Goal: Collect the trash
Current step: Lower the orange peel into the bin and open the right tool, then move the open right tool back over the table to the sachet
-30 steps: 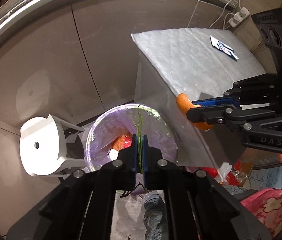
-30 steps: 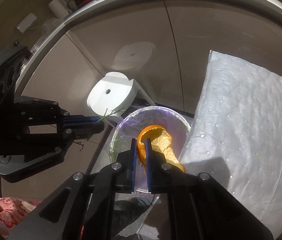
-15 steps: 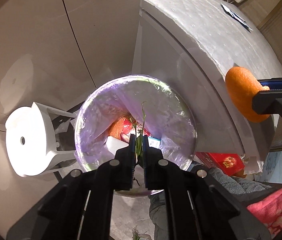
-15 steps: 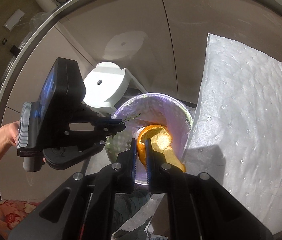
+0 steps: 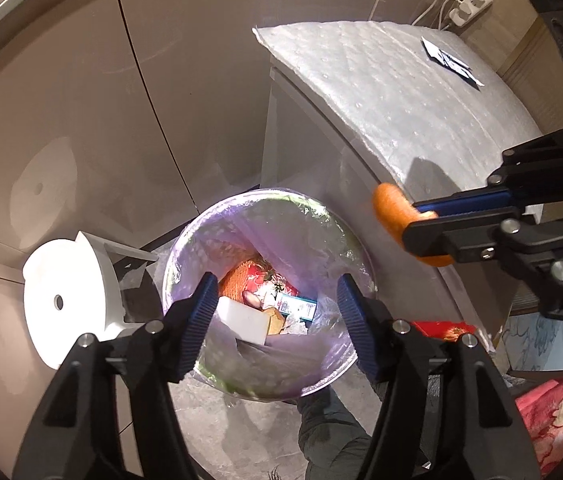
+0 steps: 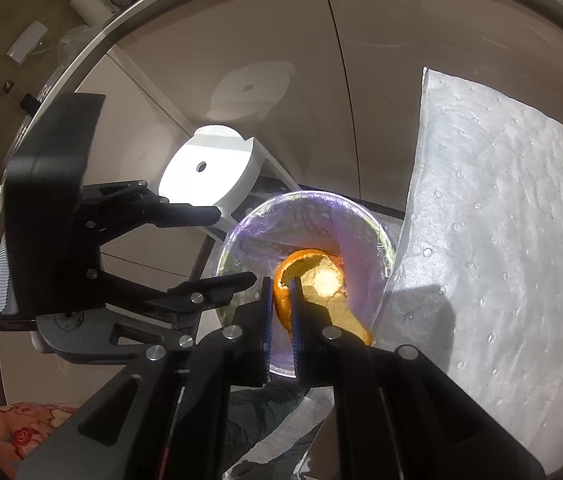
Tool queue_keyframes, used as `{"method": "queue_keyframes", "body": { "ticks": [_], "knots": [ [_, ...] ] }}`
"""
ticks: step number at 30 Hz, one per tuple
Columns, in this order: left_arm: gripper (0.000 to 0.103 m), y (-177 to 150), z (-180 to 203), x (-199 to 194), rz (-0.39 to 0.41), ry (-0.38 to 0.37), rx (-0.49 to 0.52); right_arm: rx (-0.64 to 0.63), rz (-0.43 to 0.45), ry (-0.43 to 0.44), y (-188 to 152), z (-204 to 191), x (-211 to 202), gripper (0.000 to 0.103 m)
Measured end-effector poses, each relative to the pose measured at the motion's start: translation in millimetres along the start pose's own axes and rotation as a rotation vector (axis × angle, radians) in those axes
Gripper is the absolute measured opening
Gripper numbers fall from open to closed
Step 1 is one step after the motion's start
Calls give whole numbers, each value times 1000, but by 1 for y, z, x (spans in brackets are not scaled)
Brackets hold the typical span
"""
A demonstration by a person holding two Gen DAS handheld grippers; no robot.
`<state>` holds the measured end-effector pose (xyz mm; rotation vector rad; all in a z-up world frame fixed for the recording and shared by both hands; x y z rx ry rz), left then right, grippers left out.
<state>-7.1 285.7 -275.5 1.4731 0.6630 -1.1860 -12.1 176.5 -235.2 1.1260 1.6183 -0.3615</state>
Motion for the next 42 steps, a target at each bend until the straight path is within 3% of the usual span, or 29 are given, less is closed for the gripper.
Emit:
{"method": "queue_keyframes", "body": {
  "ticks": [5,9,10,12,14,18,22,27,32,36,42],
  "knots": [
    [82,-6,-3,-43,70,32,-25,-6,-49,39,12,1,34,9],
    [88,-17,-6,-71,94,76,-43,-6,-102,65,16,1,65,14],
    [89,-19,-6,-77,96,86,-54,-4,-119,69,16,1,72,18],
    [91,-20,-5,-85,99,100,-64,-1,-142,76,14,0,81,53],
    [91,-19,-4,-92,106,114,-73,-13,-144,57,11,-2,82,65],
    [92,-13,5,-98,111,116,-81,3,-122,73,8,4,64,74],
    [92,0,22,-102,116,117,-61,22,-18,57,5,26,11,80],
    [92,30,54,-111,146,92,-39,21,149,-108,-7,91,-84,96],
    [93,73,102,-114,180,73,-5,-7,148,-307,-19,185,-135,100],
    [95,107,147,-111,198,55,13,-34,112,-325,-16,250,-146,100],
    [95,145,201,-100,194,39,13,-101,52,-257,-4,300,-130,100]
  ]
}}
Point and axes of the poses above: each gripper's, at about its wrist camera, not at the fingertips, and x roughly the way its jaws point, z to its right, y to its top, the point moved 2 cm from there along x, roughly the way its jaws point, and after that the axes turned 3 degrees about y, right-handed, at the moved point
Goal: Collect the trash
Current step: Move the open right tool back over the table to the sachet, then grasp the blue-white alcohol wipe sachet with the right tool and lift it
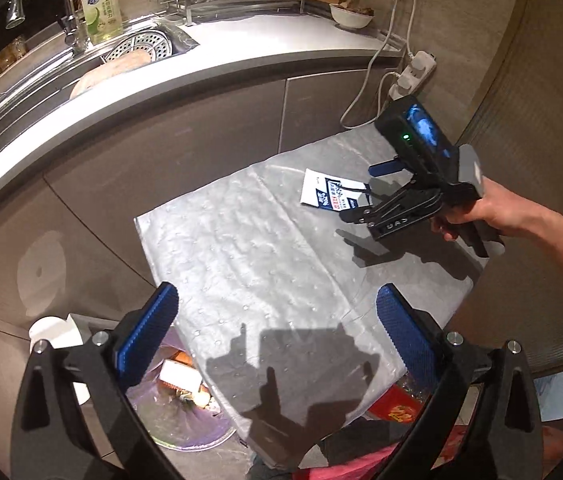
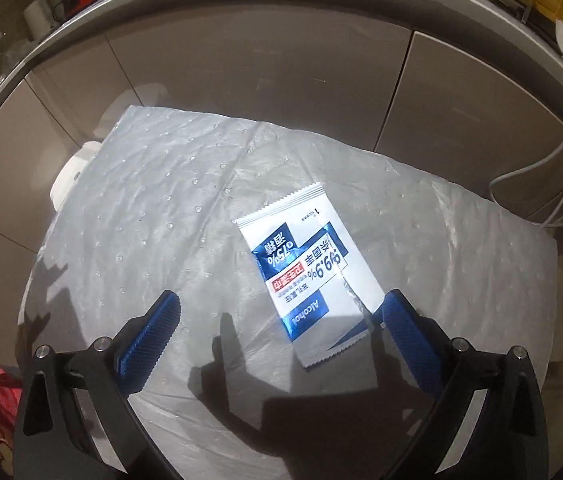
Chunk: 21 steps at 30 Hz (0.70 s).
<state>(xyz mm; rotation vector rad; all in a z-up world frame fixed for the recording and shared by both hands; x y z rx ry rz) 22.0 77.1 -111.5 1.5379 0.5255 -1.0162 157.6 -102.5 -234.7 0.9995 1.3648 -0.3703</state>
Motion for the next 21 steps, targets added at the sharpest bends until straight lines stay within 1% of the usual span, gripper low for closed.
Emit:
{"method": "queue_keyframes", "body": {
  "ticks": [5,7,9,11,13,16,18,21],
  "knots": [
    [95,17,17,9,-8,3,-38,-60,-34,38,4,12,20,100],
    [95,21,19,13,-12,3,-51,-77,-43,51,5,14,24,95],
    [95,25,21,17,-18,5,-60,-88,-58,64,3,16,30,85],
    [95,28,24,20,-21,11,-65,-104,-66,52,0,16,33,79],
    [95,31,27,23,-27,16,-61,-128,-56,20,-2,14,33,74],
    [95,35,30,23,-25,19,-55,-126,-42,-2,-3,17,31,55],
    [95,35,31,22,-22,23,-50,-114,-35,-15,-6,22,26,38],
    [95,36,31,19,-13,27,-44,-97,-18,-33,-8,24,21,26]
  ]
}}
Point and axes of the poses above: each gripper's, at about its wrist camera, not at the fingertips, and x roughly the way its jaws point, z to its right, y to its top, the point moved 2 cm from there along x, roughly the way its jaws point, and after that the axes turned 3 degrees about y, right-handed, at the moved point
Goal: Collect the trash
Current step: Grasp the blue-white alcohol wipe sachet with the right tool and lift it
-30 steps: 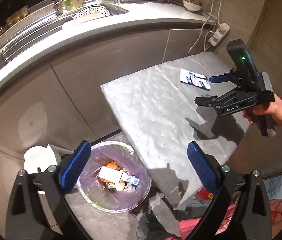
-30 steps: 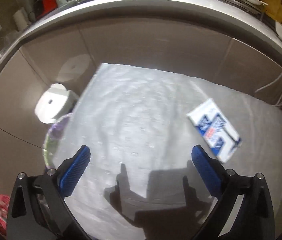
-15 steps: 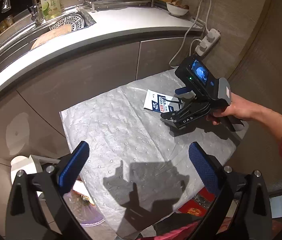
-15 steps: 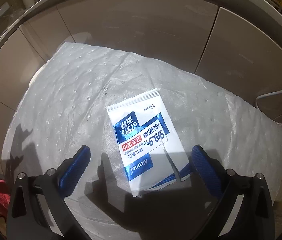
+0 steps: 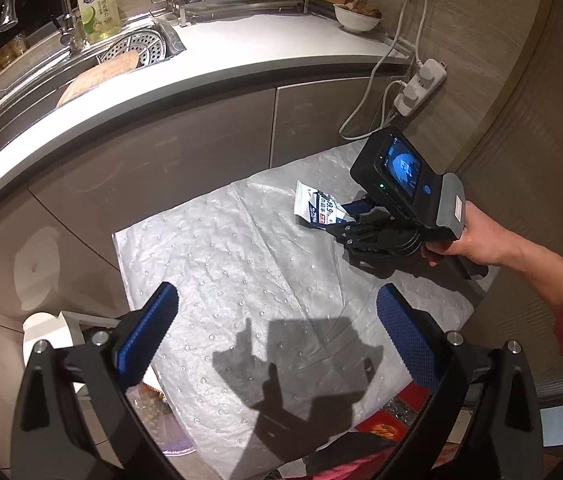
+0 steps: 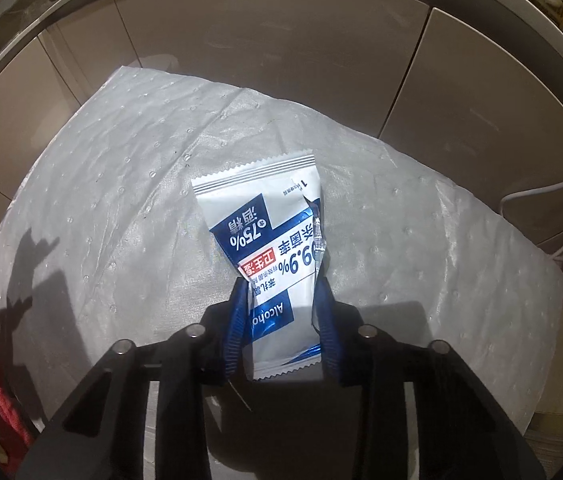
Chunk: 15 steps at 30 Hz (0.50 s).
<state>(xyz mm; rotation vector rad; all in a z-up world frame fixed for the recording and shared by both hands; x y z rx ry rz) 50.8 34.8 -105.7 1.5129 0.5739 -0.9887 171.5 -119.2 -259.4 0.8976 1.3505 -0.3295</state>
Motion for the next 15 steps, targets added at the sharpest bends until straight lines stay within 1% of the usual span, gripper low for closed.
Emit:
{"method": "queue_keyframes", "body": {
  "ticks": [1,3,4,5,7,10,12,15],
  "knots": [
    [95,0,0,-1,2,2,0,4,3,-4,-2,1,-3,25],
    [95,-1,-3,-4,7,4,-1,26,10,-6,-3,1,-7,15],
    [95,-2,-4,-7,10,4,-1,49,19,5,-4,2,-11,13],
    [95,-3,-6,-9,13,2,-2,74,27,18,-4,1,-16,9],
    [95,-6,-11,-15,24,4,-4,117,55,43,-2,-2,-28,9],
    [95,-12,-22,-26,42,6,-10,153,103,85,7,-23,-47,9],
    [95,-18,-32,-34,57,19,-10,163,137,125,13,-43,-62,9],
    [95,-29,-51,-47,72,32,-21,164,174,221,28,-87,-75,9]
  ]
}}
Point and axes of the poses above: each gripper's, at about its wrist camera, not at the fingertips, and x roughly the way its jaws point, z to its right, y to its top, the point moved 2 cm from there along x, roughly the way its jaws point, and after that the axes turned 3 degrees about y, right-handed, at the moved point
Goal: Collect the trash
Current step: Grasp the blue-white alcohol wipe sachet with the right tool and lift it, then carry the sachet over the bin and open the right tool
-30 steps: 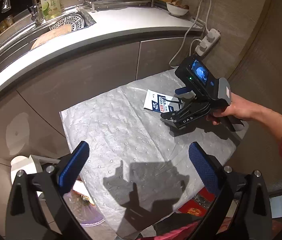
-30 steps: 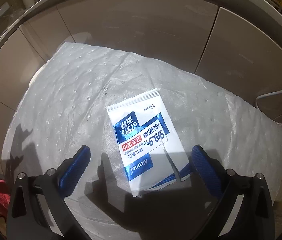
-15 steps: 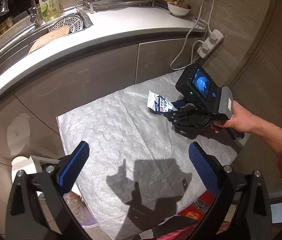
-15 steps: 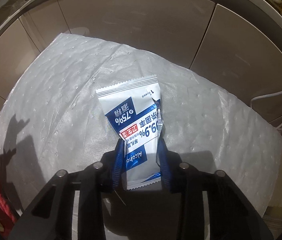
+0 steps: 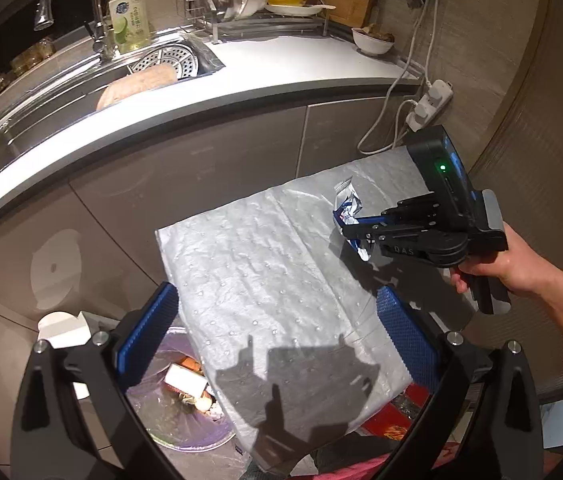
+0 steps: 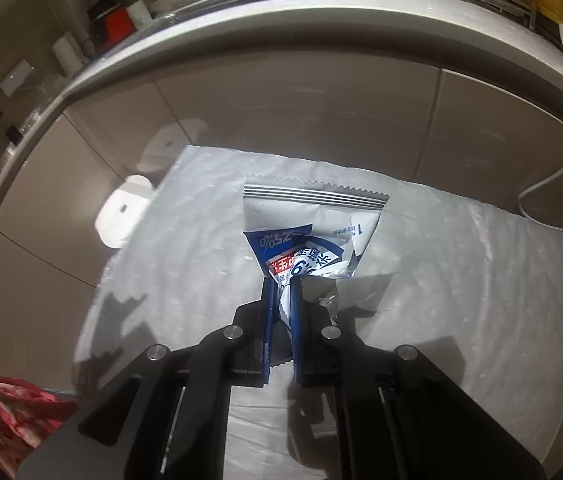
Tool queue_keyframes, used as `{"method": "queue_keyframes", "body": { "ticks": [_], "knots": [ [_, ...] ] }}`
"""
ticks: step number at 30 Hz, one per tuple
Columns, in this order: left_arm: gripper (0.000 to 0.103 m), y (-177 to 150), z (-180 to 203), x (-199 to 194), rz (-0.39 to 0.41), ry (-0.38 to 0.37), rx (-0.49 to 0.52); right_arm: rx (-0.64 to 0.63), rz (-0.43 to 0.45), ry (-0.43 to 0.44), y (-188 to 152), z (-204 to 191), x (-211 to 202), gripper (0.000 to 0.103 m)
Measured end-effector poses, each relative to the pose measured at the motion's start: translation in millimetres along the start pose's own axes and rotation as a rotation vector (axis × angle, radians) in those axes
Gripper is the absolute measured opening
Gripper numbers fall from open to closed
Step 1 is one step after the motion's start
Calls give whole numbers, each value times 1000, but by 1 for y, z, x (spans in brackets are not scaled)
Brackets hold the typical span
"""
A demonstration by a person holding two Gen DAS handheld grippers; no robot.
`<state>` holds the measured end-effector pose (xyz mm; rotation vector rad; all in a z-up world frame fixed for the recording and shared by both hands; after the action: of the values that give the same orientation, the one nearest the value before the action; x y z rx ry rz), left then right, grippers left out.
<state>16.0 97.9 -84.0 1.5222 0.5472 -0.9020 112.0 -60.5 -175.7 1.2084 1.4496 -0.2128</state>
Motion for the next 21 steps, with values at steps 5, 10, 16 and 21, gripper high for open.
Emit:
{"method": "queue_keyframes", "body": {
  "ticks": [5,10,16,21],
  "knots": [
    [95,-23,-45,-22,22,40,-34,-29,-32,147,3,-92,40,9],
    [95,-54,-91,-27,4,77,-66,-52,-116,222,-1,-162,98,9],
    [95,-101,-140,-14,-62,100,-88,-43,-254,215,-13,-205,168,9],
    [95,-133,-170,-4,-116,88,-129,-6,-372,177,-27,-215,223,10]
  ]
}}
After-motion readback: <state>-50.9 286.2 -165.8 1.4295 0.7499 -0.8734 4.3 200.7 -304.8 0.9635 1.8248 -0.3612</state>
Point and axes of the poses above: each gripper's, at about its wrist camera, not at the fingertips, and x roughly the way its jaws point, z to its right, y to its top, the point moved 2 cm from there along x, roughly the way its jaws point, and after that the axes turned 3 degrees about y, right-handed, at the moved point
